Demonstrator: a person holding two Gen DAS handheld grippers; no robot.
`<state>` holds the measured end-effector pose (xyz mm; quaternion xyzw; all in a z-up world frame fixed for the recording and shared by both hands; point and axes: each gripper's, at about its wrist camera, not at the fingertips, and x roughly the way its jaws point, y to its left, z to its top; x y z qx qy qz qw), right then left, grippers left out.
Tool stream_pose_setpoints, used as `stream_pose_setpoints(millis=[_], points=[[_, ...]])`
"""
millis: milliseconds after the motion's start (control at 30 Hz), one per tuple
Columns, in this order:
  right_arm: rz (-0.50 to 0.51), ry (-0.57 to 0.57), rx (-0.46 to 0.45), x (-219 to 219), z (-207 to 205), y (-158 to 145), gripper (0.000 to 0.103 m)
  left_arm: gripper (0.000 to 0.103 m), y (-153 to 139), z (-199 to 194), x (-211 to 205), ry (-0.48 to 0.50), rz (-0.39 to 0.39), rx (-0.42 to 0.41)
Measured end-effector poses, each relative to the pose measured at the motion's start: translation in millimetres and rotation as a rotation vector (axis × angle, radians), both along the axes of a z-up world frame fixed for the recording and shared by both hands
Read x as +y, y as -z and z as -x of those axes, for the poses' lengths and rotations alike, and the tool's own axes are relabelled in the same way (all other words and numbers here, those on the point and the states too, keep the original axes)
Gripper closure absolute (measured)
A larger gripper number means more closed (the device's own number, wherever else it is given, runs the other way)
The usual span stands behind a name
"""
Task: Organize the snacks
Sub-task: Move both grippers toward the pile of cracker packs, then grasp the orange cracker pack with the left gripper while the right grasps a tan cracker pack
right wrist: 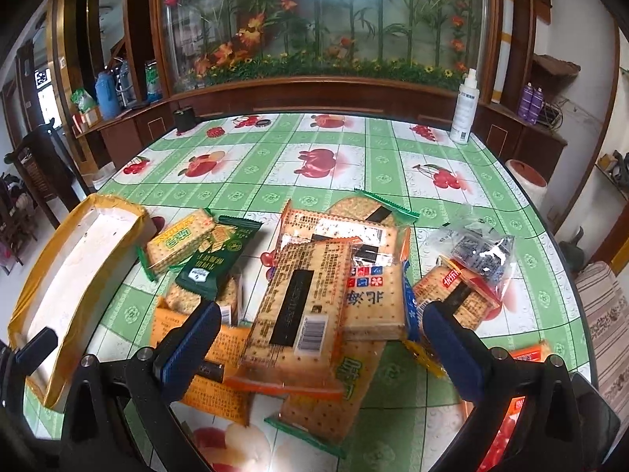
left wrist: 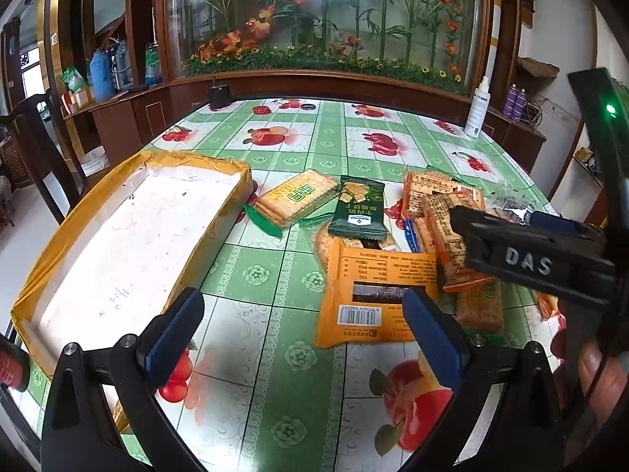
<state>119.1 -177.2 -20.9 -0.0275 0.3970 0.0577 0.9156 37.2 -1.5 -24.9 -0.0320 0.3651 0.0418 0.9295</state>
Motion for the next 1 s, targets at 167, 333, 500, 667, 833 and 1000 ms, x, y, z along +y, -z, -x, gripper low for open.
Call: stream_pose_setpoints(millis=[167, 333, 500, 667, 833, 1000], points=[[0.029, 0.003, 0.036, 11.8, -17.5, 11.0, 0.000, 0.001, 5.5, -3.9, 4.4, -0.008, 0.004, 0.017], [0.093, 0.012, 0.077, 25.3, -32.3, 28.2, 0.000, 0.002, 9.3, -7.2, 4.7, -0.007, 0.009, 0.029], [0.112, 0.017, 0.085, 23.3, -35.3, 37.7, 0.009, 0.002, 14.3, -12.1, 0.6, 0.004, 0.039, 0.044], [0.067, -0.018, 0.068, 14.4, -32.4, 31.3, 0.048, 0.002, 21.1, -18.2, -18.2, 0.046, 0.021, 0.065], [0.038, -0.032, 0.070, 2.7, -30.7, 29.5, 0.048, 0.002, 27.6, -27.6, -33.5, 0.075, 0.014, 0.092], [-0.029, -0.028, 0.054, -14.7, -25.0, 22.4, 0.048, 0.002, 33.9, -34.4, -43.2, 0.098, 0.015, 0.112]])
